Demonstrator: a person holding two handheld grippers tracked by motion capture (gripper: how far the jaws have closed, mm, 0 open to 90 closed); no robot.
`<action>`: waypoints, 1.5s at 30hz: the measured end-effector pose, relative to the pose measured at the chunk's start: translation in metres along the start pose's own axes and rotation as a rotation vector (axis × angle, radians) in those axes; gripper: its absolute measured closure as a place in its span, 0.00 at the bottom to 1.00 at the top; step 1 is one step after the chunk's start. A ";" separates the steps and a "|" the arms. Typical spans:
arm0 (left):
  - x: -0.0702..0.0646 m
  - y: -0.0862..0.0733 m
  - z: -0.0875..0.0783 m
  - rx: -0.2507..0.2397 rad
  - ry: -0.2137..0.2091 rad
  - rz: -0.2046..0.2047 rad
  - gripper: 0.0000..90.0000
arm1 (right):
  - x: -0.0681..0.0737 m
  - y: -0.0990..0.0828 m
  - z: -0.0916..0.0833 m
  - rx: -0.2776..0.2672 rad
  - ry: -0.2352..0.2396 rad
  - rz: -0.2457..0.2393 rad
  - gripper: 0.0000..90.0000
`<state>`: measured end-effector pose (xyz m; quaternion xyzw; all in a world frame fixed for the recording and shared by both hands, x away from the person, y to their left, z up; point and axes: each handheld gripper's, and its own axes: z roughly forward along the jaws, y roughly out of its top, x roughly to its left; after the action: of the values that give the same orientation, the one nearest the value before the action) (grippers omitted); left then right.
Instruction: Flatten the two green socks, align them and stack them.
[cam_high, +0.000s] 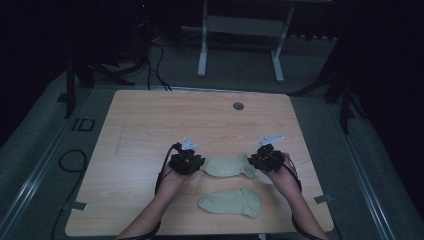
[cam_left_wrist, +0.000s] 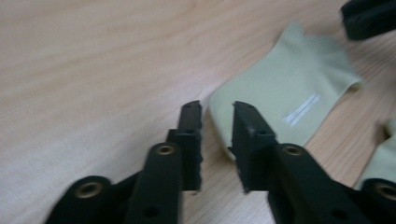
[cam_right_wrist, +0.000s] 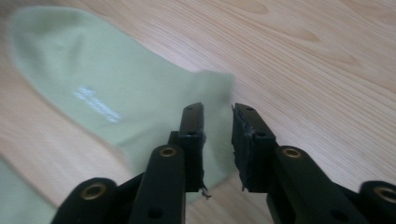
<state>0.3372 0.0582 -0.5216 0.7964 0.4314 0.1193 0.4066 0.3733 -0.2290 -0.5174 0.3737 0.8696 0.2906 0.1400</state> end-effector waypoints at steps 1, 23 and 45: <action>-0.004 0.002 0.001 0.008 -0.014 0.009 0.93 | 0.004 0.002 0.001 -0.001 0.007 -0.006 0.89; -0.006 -0.012 0.046 0.142 -0.002 0.037 0.99 | 0.024 -0.017 0.021 0.058 0.023 -0.050 0.88; 0.008 -0.022 0.032 0.130 0.015 -0.011 0.99 | 0.014 -0.019 0.023 0.025 0.020 0.008 0.91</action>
<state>0.3461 0.0535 -0.5596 0.8179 0.4457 0.0947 0.3512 0.3638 -0.2203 -0.5472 0.3762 0.8731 0.2838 0.1253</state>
